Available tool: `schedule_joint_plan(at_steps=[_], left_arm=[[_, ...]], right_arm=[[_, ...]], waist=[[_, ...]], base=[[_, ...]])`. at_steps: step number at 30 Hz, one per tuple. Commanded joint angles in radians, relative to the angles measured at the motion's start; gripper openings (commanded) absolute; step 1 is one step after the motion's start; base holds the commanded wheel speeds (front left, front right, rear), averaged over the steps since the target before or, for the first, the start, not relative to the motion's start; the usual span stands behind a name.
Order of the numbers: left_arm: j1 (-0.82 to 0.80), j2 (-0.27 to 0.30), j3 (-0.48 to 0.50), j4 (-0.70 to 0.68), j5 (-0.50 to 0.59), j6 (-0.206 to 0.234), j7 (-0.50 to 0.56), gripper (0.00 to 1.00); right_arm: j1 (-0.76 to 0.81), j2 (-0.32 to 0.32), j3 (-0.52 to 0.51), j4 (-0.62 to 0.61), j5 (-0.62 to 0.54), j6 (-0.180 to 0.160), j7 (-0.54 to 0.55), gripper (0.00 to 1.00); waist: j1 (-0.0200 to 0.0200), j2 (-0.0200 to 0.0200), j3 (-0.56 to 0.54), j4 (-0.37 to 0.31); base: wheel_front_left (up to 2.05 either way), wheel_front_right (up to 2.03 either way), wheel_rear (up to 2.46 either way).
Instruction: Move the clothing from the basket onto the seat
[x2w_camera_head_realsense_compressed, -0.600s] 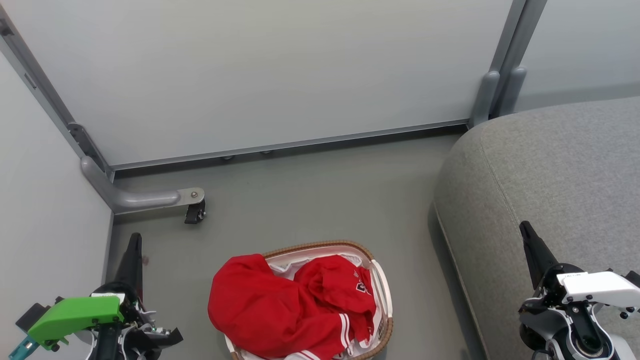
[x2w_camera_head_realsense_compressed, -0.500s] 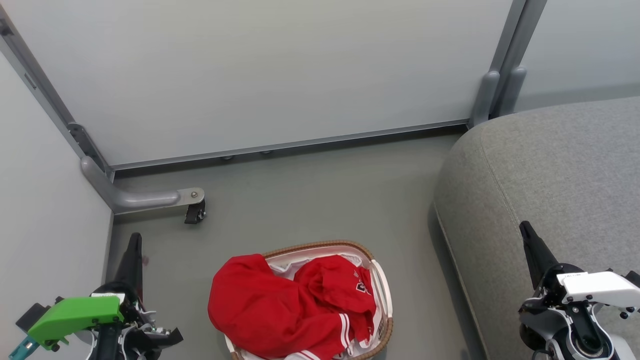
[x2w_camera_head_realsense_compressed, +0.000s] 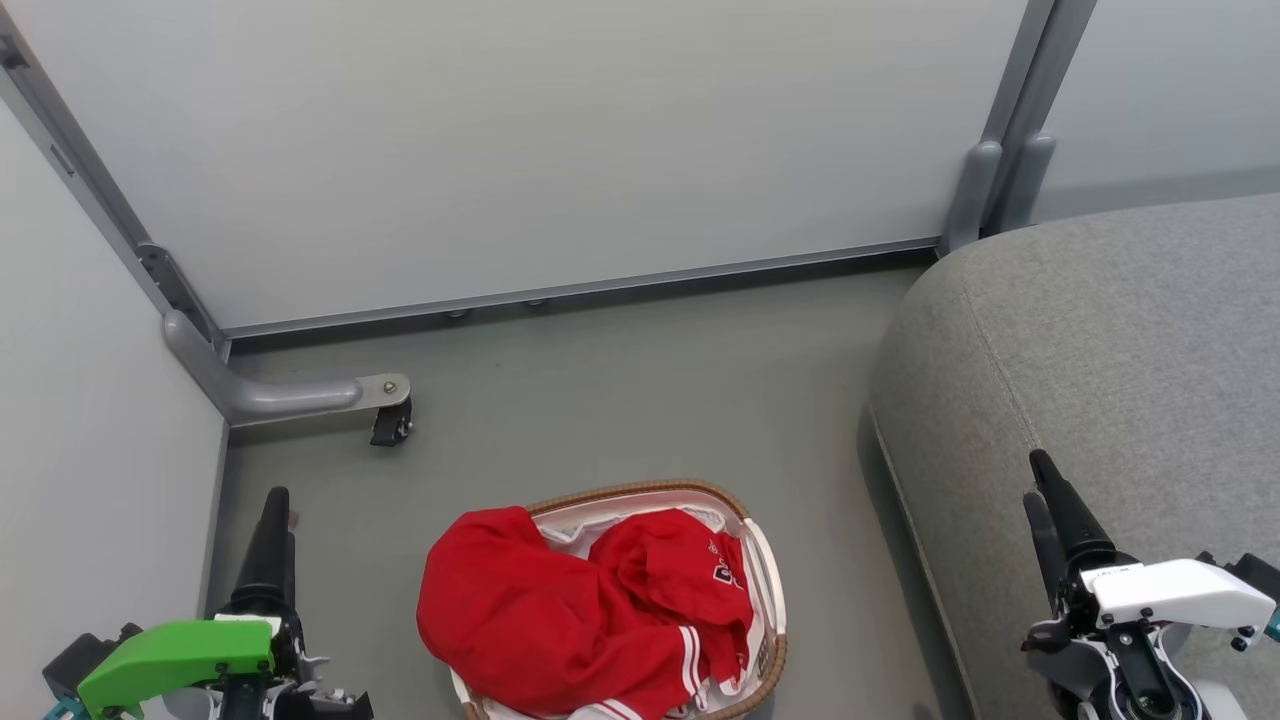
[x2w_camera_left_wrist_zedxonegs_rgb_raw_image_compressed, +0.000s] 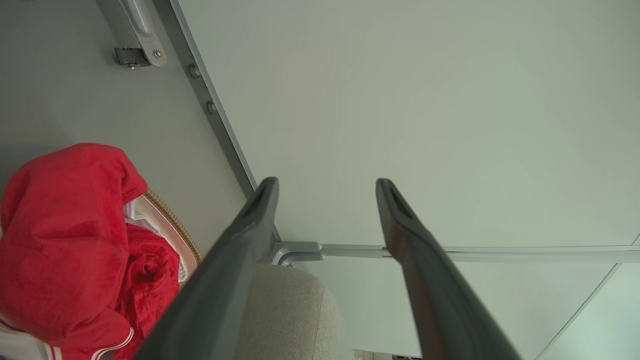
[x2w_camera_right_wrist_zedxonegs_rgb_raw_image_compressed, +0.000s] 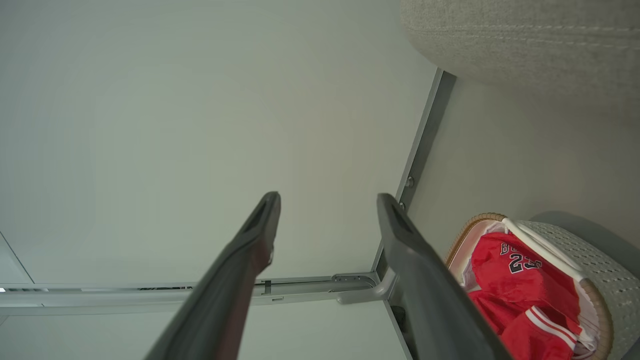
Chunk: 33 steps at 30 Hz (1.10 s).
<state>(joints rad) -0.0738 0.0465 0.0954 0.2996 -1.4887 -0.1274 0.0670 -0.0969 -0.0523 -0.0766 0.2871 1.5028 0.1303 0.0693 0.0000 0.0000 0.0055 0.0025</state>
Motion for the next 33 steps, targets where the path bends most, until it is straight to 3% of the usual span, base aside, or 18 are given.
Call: schedule_joint_plan(at_steps=[1,15,33], left_arm=[[-0.034,0.016,-0.008,-0.014,0.085,-0.001,-0.017,1.00],[-0.047,0.050,-0.075,0.021,0.428,0.012,-0.082,1.00],[-0.049,0.075,-0.139,0.062,0.700,0.038,-0.145,1.00]], right_arm=[[-0.040,-0.016,0.011,-0.018,-0.073,0.000,-0.018,1.00],[-0.091,-0.026,0.056,0.035,-0.411,0.000,-0.082,1.00],[-0.115,-0.019,0.095,0.082,-0.707,0.000,-0.147,1.00]], waist=[[0.0000,0.0000,0.001,0.001],[0.0000,0.0000,0.004,0.005],[0.0000,0.0000,0.006,0.006]], base=[[0.00,0.00,0.00],[0.00,0.00,0.00],[0.00,0.00,0.00]])
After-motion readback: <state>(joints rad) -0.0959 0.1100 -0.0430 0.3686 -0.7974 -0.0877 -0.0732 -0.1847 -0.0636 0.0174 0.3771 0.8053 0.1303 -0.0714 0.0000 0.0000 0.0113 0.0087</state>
